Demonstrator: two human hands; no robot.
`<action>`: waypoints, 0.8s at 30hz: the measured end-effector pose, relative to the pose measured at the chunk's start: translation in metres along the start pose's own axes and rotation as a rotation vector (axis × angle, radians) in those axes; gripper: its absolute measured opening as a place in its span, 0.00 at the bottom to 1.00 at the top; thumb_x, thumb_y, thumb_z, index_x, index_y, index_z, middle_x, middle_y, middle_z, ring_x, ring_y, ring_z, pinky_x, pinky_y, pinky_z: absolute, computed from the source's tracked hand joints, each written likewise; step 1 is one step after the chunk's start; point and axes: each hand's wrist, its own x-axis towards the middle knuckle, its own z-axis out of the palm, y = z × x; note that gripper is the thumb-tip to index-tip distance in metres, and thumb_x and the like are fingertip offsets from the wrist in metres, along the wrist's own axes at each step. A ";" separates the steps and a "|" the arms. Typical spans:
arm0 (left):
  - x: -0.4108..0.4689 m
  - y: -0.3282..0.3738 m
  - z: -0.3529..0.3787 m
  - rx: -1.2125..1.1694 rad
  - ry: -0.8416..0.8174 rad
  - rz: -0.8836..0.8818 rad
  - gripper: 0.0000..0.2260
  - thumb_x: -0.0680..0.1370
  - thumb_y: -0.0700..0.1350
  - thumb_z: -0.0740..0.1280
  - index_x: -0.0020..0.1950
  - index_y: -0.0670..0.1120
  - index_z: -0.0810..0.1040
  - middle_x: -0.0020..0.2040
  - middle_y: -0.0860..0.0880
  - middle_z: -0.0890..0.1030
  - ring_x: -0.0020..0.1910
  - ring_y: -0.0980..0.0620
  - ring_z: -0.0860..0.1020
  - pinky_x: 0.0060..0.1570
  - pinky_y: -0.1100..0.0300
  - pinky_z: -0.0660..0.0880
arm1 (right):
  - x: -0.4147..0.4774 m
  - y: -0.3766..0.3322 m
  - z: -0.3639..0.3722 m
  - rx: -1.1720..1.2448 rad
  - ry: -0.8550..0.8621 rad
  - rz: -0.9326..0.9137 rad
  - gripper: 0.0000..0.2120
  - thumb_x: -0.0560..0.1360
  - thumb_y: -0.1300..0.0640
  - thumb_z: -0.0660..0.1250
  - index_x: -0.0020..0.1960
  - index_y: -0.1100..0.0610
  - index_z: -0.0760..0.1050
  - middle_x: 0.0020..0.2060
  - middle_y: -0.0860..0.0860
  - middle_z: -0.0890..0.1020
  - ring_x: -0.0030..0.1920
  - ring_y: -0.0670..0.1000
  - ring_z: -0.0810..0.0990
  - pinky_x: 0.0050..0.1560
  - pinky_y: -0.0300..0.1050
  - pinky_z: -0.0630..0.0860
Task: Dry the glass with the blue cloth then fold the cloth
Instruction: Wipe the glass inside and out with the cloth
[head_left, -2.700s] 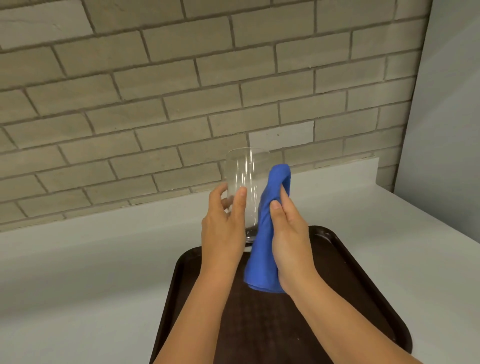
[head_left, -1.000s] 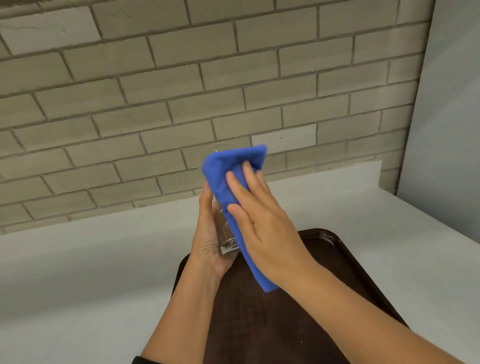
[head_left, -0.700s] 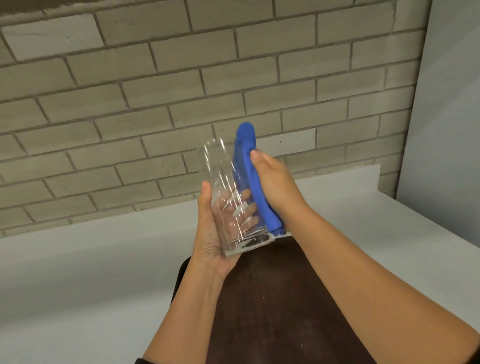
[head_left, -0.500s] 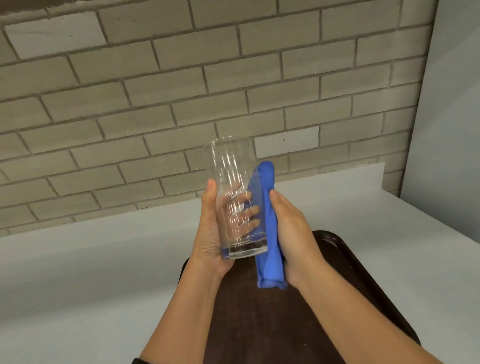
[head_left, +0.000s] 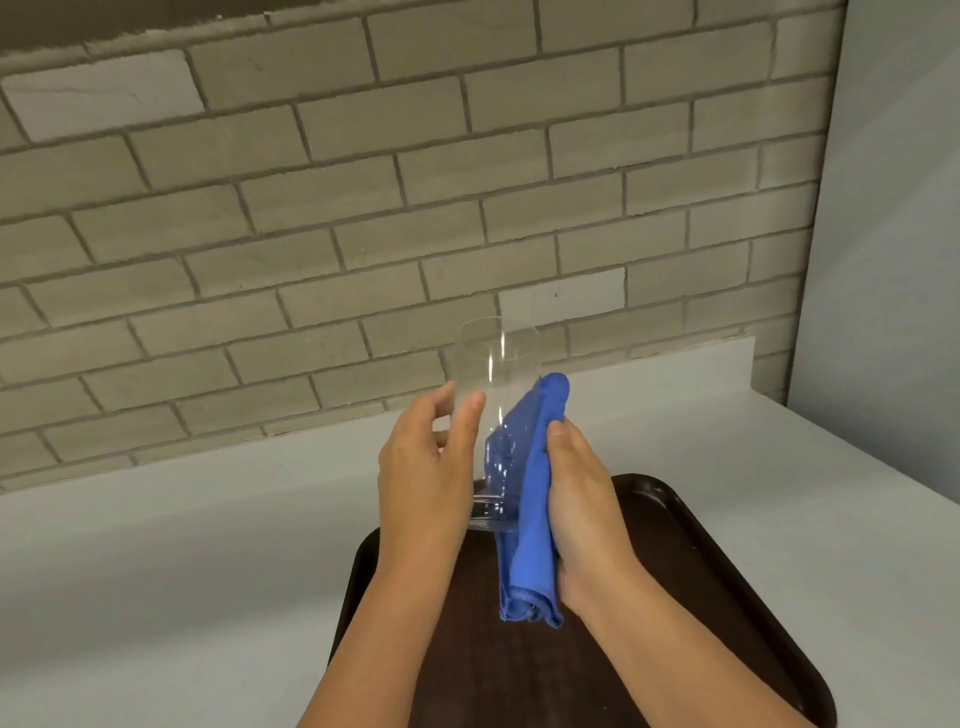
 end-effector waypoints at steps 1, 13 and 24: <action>-0.003 0.000 0.001 0.018 -0.040 -0.038 0.25 0.72 0.59 0.63 0.66 0.50 0.70 0.60 0.54 0.76 0.49 0.57 0.75 0.40 0.72 0.71 | -0.001 0.001 0.002 -0.021 -0.014 -0.036 0.15 0.77 0.47 0.53 0.61 0.46 0.70 0.53 0.52 0.81 0.53 0.52 0.80 0.60 0.57 0.74; 0.007 0.003 -0.001 -0.734 -0.431 -0.403 0.31 0.63 0.64 0.69 0.61 0.49 0.77 0.57 0.47 0.83 0.56 0.51 0.80 0.52 0.57 0.77 | -0.008 -0.026 0.016 -0.479 -0.222 -0.517 0.20 0.79 0.51 0.52 0.67 0.35 0.53 0.74 0.41 0.49 0.72 0.37 0.48 0.73 0.42 0.52; 0.002 -0.005 0.002 -1.038 -0.554 -0.373 0.24 0.54 0.53 0.78 0.47 0.49 0.82 0.42 0.50 0.85 0.40 0.50 0.83 0.38 0.52 0.80 | 0.031 -0.063 0.019 -0.343 -0.178 -0.288 0.19 0.78 0.48 0.52 0.68 0.49 0.63 0.62 0.52 0.74 0.58 0.53 0.75 0.62 0.51 0.70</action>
